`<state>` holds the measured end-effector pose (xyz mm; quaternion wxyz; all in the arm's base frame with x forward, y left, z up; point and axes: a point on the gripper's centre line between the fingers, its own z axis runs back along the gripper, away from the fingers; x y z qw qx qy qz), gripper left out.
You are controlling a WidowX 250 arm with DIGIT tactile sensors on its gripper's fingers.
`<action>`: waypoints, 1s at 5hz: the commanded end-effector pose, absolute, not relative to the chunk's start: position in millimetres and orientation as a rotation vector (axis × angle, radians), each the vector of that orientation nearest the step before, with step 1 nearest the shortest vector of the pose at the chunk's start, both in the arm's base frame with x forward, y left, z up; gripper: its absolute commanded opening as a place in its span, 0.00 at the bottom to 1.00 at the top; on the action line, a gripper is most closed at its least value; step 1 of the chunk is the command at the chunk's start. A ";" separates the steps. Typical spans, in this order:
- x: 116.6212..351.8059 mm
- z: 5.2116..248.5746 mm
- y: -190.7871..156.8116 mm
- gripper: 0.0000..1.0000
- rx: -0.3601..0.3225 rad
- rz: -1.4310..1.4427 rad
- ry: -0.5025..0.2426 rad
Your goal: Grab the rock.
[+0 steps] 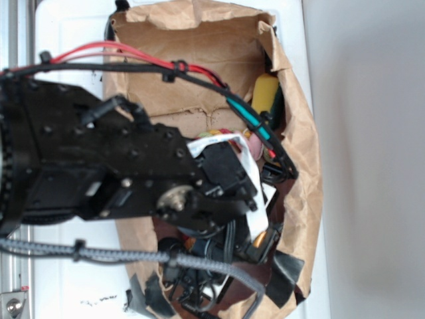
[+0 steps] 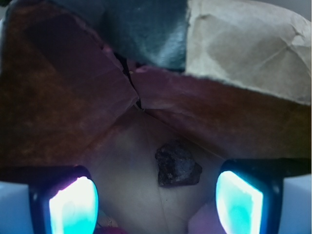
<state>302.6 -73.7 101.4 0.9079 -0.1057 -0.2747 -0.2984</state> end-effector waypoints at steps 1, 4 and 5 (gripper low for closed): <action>291.3 111.8 -83.1 1.00 -0.226 -0.683 -0.599; 284.5 91.8 -73.9 1.00 -0.231 -0.709 -0.581; 294.3 92.3 -77.8 1.00 -0.229 -0.697 -0.616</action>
